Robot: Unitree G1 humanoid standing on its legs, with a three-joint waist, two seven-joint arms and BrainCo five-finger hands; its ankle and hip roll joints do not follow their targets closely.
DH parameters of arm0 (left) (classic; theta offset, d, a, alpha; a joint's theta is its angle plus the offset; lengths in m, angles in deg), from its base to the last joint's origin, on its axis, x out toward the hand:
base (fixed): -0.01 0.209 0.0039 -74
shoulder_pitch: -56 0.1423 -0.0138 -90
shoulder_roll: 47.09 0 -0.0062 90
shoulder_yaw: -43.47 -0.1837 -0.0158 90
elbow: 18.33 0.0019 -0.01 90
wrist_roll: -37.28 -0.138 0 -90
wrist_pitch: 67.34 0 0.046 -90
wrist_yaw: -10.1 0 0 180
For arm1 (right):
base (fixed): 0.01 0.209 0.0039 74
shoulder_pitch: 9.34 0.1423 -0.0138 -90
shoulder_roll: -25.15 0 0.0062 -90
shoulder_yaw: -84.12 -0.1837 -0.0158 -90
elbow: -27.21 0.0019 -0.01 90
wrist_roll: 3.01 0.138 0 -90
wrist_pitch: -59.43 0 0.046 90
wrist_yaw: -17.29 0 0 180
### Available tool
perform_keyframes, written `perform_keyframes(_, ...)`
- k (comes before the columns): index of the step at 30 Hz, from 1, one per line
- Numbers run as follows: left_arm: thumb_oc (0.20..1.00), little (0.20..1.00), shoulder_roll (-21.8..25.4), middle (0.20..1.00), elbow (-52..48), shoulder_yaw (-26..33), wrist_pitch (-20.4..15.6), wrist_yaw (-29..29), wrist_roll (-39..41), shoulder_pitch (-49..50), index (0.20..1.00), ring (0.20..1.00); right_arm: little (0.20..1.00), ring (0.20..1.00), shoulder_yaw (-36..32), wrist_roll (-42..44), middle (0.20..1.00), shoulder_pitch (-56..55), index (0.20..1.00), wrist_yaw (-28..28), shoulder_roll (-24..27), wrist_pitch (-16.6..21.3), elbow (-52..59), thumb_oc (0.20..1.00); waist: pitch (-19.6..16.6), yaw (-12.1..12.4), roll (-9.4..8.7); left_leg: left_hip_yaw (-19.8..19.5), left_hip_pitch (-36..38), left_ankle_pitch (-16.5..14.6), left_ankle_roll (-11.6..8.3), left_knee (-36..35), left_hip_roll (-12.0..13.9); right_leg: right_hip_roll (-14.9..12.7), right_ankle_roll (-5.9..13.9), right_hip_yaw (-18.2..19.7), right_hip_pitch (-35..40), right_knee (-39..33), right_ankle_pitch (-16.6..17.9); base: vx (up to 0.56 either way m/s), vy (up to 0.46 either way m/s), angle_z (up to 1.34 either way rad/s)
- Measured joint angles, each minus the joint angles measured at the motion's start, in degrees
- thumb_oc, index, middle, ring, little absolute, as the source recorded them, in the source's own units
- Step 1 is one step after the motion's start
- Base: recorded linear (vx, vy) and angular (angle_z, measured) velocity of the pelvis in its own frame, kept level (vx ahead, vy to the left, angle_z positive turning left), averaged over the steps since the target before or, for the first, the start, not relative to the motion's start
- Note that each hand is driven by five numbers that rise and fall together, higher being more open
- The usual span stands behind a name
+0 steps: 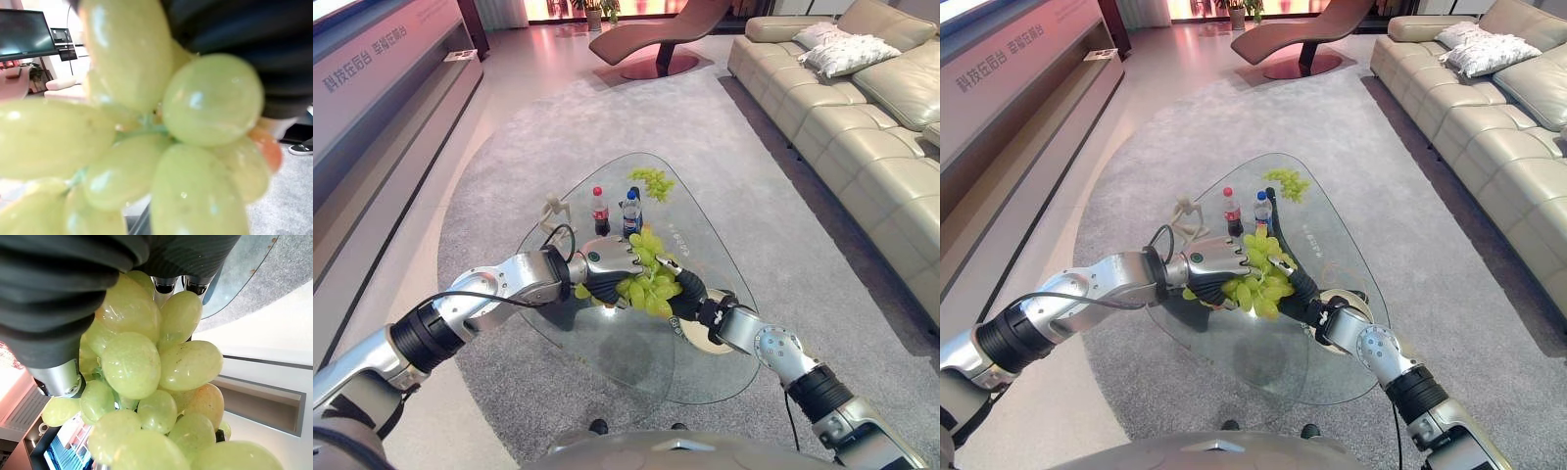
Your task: Pick up fruits into the plate
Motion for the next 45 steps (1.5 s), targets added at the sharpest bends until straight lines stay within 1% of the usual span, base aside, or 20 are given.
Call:
perform_keyframes(12,0.2,0.2,0.0,0.2,0.0,0.0,0.0,-0.2,0.0,0.0,0.2,0.2,0.2,0.2,0.0,0.0,0.2,0.0,0.2,0.0,0.0,0.1,0.0,0.2,0.0,0.0,0.02,0.0,-0.1,0.0,0.0,0.0,0.0,0.0,0.0,0.0,-0.1,0.0,0.0,0.0,0.0,0.0)
perform_keyframes(13,0.316,0.316,0.0,0.316,0.0,0.0,0.1,-0.2,0.0,0.0,0.316,0.316,0.2,0.2,0.0,0.0,0.2,0.0,0.2,0.0,0.0,0.1,0.0,0.2,0.0,0.0,0.02,0.0,-0.1,0.0,0.0,0.0,0.0,0.0,0.0,0.0,-0.1,0.0,0.0,0.0,0.0,0.0)
perform_keyframes(14,0.514,0.514,0.0,0.514,0.0,0.0,0.1,-0.2,0.0,0.0,0.514,0.514,0.2,0.2,0.0,0.0,0.2,0.0,0.2,0.0,0.0,0.1,0.0,0.2,0.0,0.0,0.02,0.0,-0.1,0.0,0.0,0.0,0.0,0.0,0.0,0.0,-0.1,0.0,0.0,0.0,0.0,0.0)
perform_keyframes(15,1.0,1.0,-0.1,1.0,0.0,0.0,0.2,-0.2,0.0,0.0,1.0,1.0,0.2,0.2,0.0,0.0,0.2,0.0,0.2,0.0,0.0,0.3,0.0,0.2,0.0,0.0,0.02,0.0,-0.1,0.0,0.0,0.0,0.0,0.0,0.0,0.0,-0.1,0.0,0.0,0.0,0.0,0.0)
perform_keyframes(17,1.0,1.0,-0.2,1.0,0.0,0.0,0.5,-0.2,0.1,0.0,1.0,1.0,0.2,0.2,0.0,0.0,0.2,0.0,0.2,0.0,0.0,0.8,0.0,0.2,0.0,0.0,0.03,0.0,-0.1,0.0,0.0,0.0,0.0,0.0,0.0,0.0,-0.1,0.0,0.0,0.0,0.0,0.0)
perform_keyframes(22,1.0,1.0,-1.5,1.0,0.1,0.2,2.7,-0.3,1.7,0.3,1.0,1.0,0.2,0.2,-0.1,-0.1,0.2,0.0,0.2,-0.1,-0.1,2.4,0.0,0.2,-0.1,0.1,0.17,0.0,-0.1,0.0,0.0,0.0,0.0,0.0,0.0,0.0,0.0,0.0,0.0,0.0,0.0,0.0)
perform_keyframes(30,1.0,1.0,-3.2,1.0,0.1,5.0,5.2,-1.6,6.4,5.8,1.0,1.0,0.2,0.2,-1.6,-0.8,0.2,-1.3,0.2,-2.2,-0.3,5.7,0.0,0.2,-0.8,0.2,1.3,0.0,-0.1,0.0,0.0,0.0,0.0,0.0,0.01,0.0,0.0,0.0,0.0,0.0,0.0,0.0)
perform_keyframes(31,1.0,1.0,-3.8,1.0,0.1,6.7,5.5,-1.8,7.5,7.6,1.0,1.0,0.2,0.2,-3.2,-1.1,0.2,-2.1,0.2,-2.5,-1.0,6.3,0.0,0.2,-0.9,0.3,1.43,-0.1,-0.1,0.0,0.0,0.0,0.0,0.0,0.01,0.0,0.0,0.0,0.0,0.0,0.0,0.0)
perform_keyframes(33,1.0,1.0,-4.4,1.0,0.1,8.3,6.3,-2.3,8.6,10.1,1.0,1.0,0.2,0.2,-5.9,-1.6,0.2,-3.3,0.2,-3.0,-2.3,8.1,0.0,0.2,-0.9,0.5,1.44,-0.1,-0.1,0.0,0.0,0.0,0.1,0.0,0.01,0.0,0.0,0.0,0.0,0.02,0.003,0.0)
perform_keyframes(35,1.0,1.0,-4.5,1.0,0.4,9.0,6.6,-2.7,9.6,11.3,1.0,1.0,0.2,0.2,-6.6,-1.7,0.2,-3.5,0.2,-3.8,-2.4,9.1,0.0,0.2,-0.9,0.6,1.43,-0.1,-0.1,0.0,0.01,-0.1,0.0,0.0,0.02,0.0,0.0,0.0,0.0,0.0,0.0,0.0)
perform_keyframes(39,1.0,1.0,-5.1,1.0,1.3,12.5,8.6,-4.5,12.8,14.9,1.0,1.0,0.2,0.2,-8.9,-2.0,0.2,-4.4,0.2,-4.9,-2.6,11.4,0.0,0.2,-0.9,0.7,1.43,-0.1,-0.1,0.0,0.01,-0.2,0.0,0.0,0.1,-0.1,0.0,0.0,-0.1,0.02,0.007,0.0)
perform_keyframes(41,1.0,1.0,-6.7,1.0,3.2,16.2,9.3,-5.6,15.8,17.4,1.0,1.0,0.2,0.2,-11.0,-2.9,0.2,-5.9,0.2,-5.1,-3.0,12.8,0.0,0.2,-0.9,1.0,1.43,-0.1,-0.1,0.0,0.02,-0.2,0.0,0.0,0.12,-0.1,0.0,0.0,-0.1,0.04,0.019,0.01)
perform_keyframes(44,1.0,1.0,-8.2,1.0,5.2,18.4,11.5,-6.9,19.7,19.3,1.0,1.0,0.2,0.2,-13.8,-5.3,0.2,-7.4,0.2,-5.0,-4.1,14.5,0.0,0.2,-0.9,1.5,1.4,-0.1,-0.1,0.0,0.03,-0.2,0.0,0.0,0.27,-0.1,0.0,0.0,-0.2,0.05,0.011,0.0)
perform_keyframes(45,1.0,1.0,-9.7,1.0,6.3,20.2,12.0,-7.8,21.9,21.0,1.0,1.0,0.2,0.2,-14.5,-6.6,0.2,-7.8,0.2,-5.1,-4.8,15.3,-0.1,0.2,-0.9,1.4,1.4,-0.1,-0.1,0.0,0.03,-0.2,0.0,-0.1,0.35,-0.1,0.0,0.0,-0.3,0.05,0.009,-0.01)
